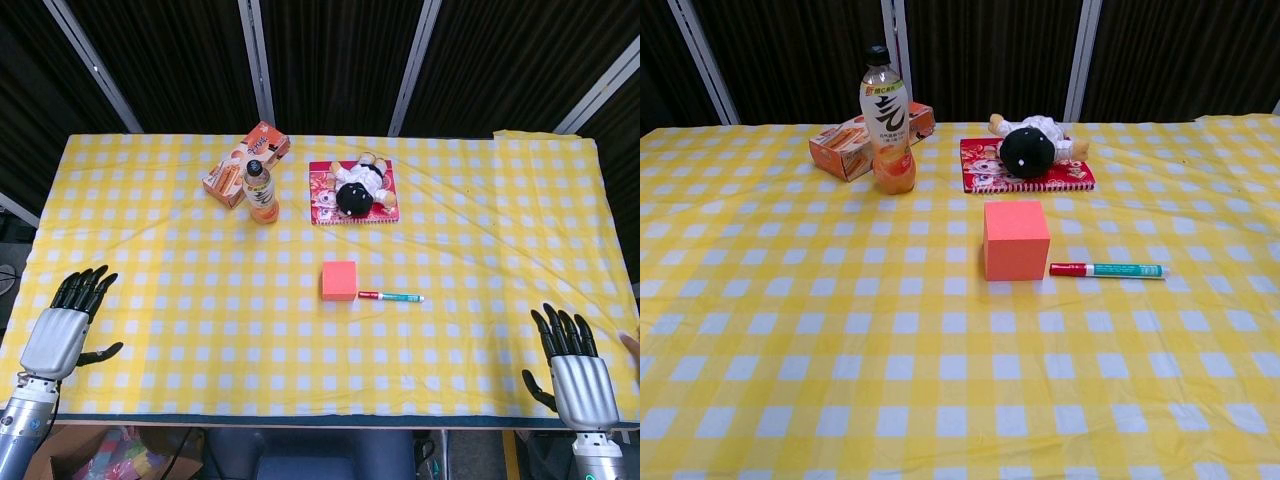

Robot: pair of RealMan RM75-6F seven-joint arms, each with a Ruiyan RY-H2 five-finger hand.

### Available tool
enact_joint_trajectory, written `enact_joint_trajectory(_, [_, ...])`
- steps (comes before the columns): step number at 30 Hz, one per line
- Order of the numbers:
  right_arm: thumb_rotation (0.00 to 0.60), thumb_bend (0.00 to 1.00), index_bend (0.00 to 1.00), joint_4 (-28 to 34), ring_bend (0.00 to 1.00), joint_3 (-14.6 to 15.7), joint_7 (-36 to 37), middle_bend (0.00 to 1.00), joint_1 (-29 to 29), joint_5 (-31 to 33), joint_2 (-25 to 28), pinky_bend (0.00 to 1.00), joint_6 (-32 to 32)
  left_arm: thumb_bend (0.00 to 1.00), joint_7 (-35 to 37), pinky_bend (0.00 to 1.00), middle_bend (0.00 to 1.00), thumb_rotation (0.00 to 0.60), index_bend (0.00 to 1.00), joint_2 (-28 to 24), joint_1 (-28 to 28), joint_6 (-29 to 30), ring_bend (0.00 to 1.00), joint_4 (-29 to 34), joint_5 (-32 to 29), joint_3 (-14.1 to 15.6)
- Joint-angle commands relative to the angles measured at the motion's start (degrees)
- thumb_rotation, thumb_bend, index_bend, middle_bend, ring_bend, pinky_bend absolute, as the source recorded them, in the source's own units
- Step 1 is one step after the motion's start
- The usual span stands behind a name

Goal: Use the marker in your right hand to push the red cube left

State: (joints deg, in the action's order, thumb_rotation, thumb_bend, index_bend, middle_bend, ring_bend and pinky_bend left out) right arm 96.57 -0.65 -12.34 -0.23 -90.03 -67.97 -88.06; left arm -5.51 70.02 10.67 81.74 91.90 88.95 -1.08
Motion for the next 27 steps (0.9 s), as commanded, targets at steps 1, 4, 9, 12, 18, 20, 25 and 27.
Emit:
enact_joint_trajectory(1, [0.600,0.36,0.00,0.0,0.00,0.0,0.0,0.00,0.1,0.1,0.0,0.00,0.1,0.00,0.0,0.00,0.00,0.600,0.00,0.0,0.0,0.0,0.00,0.0,-0.1,0.0])
enact_joint_trajectory(4, [0.600,0.36,0.00,0.0,0.00,0.0,0.0,0.00,0.1,0.2,0.0,0.00,0.2,0.00,0.0,0.00,0.00,0.600,0.00,0.0,0.0,-0.1,0.00,0.0,-0.2,-0.1])
enact_joint_trajectory(9, [0.600,0.36,0.00,0.2,0.00,-0.1,0.1,0.00,0.1,0.1,0.0,0.00,0.1,0.00,0.0,0.00,0.00,0.600,0.00,-0.1,-0.1,0.2,0.00,0.1,0.1,0.0])
enact_joint_trajectory(12, [0.600,0.36,0.00,0.9,0.00,-0.4,0.7,0.00,0.4,0.4,0.0,0.00,0.5,0.00,0.1,0.00,0.00,0.600,0.00,-0.1,-0.1,0.0,0.00,0.1,-0.2,0.0])
enact_joint_trajectory(18, [0.600,0.36,0.17,4.6,0.00,-2.3,1.1,0.02,3.2,1.3,0.1,0.00,3.6,0.00,0.2,0.00,0.00,0.600,0.00,-0.1,0.1,-0.2,0.00,0.2,0.0,0.0])
enact_joint_trajectory(20, [0.600,0.36,0.24,6.2,0.00,-3.3,-0.6,0.05,4.9,2.3,-0.3,0.00,5.7,0.00,0.2,0.00,0.00,0.600,0.00,-0.2,0.1,-0.1,0.00,0.3,0.2,0.1])
enact_joint_trajectory(25, [0.600,0.36,0.31,10.3,0.00,-6.1,-7.1,0.10,9.9,7.1,-3.1,0.00,12.3,0.00,0.5,0.00,0.00,0.600,0.00,-0.3,0.1,-0.2,0.00,0.3,0.3,0.1])
enact_joint_trajectory(27, [0.600,0.36,0.32,11.3,0.00,-7.2,-10.2,0.10,11.9,9.4,-4.8,0.00,14.5,0.00,0.7,0.00,0.00,0.600,0.00,-0.3,0.2,-0.2,0.00,0.3,0.3,0.1])
